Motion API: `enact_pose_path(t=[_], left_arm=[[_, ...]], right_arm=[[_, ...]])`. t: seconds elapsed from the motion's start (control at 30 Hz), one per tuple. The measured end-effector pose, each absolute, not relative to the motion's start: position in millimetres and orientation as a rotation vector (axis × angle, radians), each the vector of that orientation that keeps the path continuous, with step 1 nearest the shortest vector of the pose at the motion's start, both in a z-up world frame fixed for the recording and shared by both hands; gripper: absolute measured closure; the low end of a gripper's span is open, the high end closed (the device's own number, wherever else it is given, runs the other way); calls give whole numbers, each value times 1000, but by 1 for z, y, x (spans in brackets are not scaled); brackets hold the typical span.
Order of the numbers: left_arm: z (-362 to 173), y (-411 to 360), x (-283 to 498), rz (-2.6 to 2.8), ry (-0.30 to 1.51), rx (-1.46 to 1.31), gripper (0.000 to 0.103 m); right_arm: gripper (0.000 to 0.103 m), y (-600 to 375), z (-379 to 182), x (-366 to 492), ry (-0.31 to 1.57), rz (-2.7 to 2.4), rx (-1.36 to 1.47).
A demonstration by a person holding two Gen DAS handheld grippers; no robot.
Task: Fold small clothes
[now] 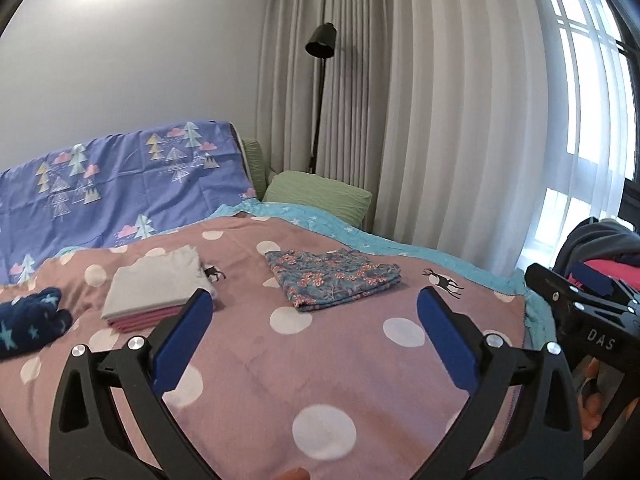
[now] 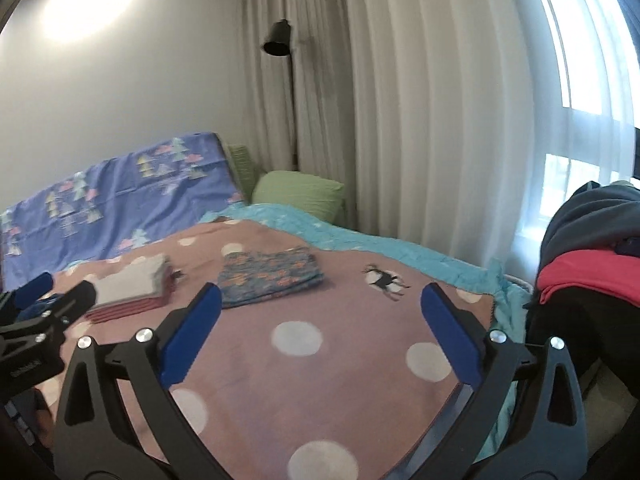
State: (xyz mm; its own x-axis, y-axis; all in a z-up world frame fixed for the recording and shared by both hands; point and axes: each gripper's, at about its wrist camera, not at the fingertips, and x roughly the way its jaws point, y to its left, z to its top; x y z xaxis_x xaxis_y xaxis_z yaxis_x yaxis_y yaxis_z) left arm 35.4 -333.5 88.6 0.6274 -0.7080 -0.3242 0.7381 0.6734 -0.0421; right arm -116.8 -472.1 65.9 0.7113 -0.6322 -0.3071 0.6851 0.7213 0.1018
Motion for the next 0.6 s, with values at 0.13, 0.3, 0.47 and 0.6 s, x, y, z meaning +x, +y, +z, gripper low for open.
enact_pose_path(t=[0.13, 0.3, 0.47, 0.6], left_arm=[[92, -308, 14, -778, 321, 102, 1], [93, -280, -10, -732, 309, 126, 1], [94, -252, -22, -701, 327, 107, 1], [94, -237, -31, -681, 326, 105, 1]], right_arm=[[2, -450, 71, -127, 262, -685, 198], [2, -427, 66, -129, 295, -639, 185], [2, -407, 61, -130, 343, -620, 179], [2, -390, 62, -135, 341, -604, 157]])
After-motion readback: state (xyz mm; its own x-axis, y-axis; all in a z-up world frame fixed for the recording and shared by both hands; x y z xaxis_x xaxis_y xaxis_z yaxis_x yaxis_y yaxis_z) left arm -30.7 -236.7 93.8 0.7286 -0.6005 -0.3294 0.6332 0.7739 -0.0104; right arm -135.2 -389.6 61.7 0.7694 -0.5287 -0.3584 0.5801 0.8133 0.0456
